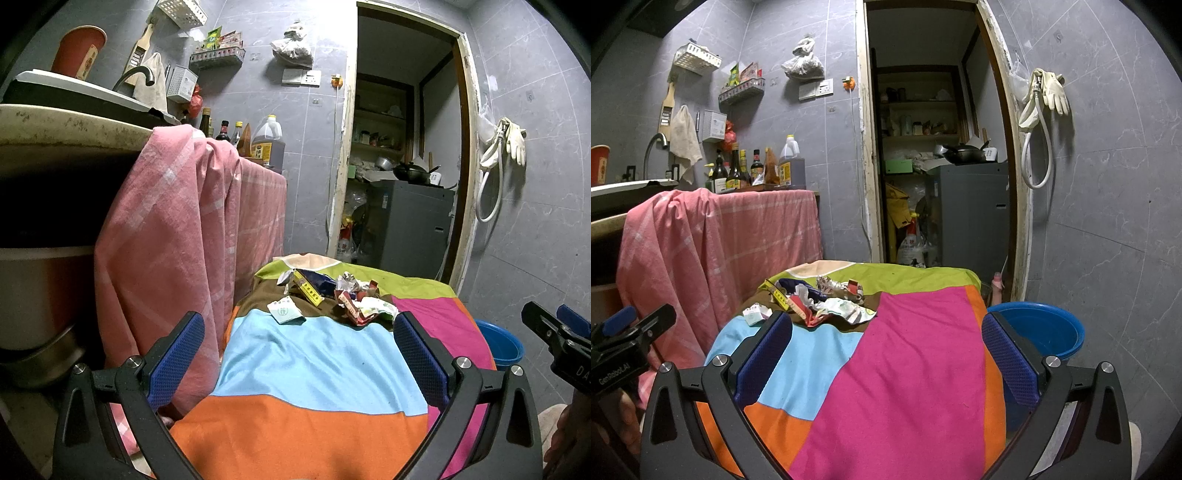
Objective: Collect trash
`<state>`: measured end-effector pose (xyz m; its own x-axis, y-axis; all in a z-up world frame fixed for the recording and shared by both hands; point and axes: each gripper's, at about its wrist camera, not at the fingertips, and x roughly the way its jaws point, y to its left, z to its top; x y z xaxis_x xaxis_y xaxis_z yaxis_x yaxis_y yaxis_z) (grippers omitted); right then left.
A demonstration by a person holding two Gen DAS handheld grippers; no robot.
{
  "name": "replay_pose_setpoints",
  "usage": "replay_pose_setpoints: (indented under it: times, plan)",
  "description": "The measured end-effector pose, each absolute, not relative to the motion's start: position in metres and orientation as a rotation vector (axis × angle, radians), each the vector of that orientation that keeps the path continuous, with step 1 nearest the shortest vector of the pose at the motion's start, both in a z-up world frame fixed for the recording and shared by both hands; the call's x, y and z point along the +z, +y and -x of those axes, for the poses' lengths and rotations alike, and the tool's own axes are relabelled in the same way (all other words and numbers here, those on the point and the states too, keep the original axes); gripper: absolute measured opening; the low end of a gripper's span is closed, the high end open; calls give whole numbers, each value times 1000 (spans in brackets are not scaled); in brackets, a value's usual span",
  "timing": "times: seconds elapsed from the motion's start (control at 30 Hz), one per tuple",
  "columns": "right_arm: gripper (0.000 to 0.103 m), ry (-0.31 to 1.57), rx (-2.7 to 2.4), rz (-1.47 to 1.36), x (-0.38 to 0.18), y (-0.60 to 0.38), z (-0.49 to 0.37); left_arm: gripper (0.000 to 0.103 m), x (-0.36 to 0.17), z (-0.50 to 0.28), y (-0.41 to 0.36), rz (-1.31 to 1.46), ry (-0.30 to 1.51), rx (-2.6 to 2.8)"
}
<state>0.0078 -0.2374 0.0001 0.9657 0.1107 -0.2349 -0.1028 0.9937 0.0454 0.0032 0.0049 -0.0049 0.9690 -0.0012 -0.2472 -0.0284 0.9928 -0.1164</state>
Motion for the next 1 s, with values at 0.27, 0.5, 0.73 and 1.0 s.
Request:
replay_pose_setpoints:
  times: [0.27, 0.5, 0.73, 1.0]
  plan:
    - [103, 242, 108, -33, 1, -239, -8, 100, -4, -3, 4, 120, 252, 15]
    - [103, 207, 129, -17, 3, -233, -12, 100, -11, -7, 8, 108, 222, 27]
    - [103, 122, 167, 7, 12, -215, -30, 100, -17, -44, 12, 83, 178, 42]
    - [103, 141, 208, 23, 22, -214, -84, 100, -18, -86, 13, 46, 255, 30]
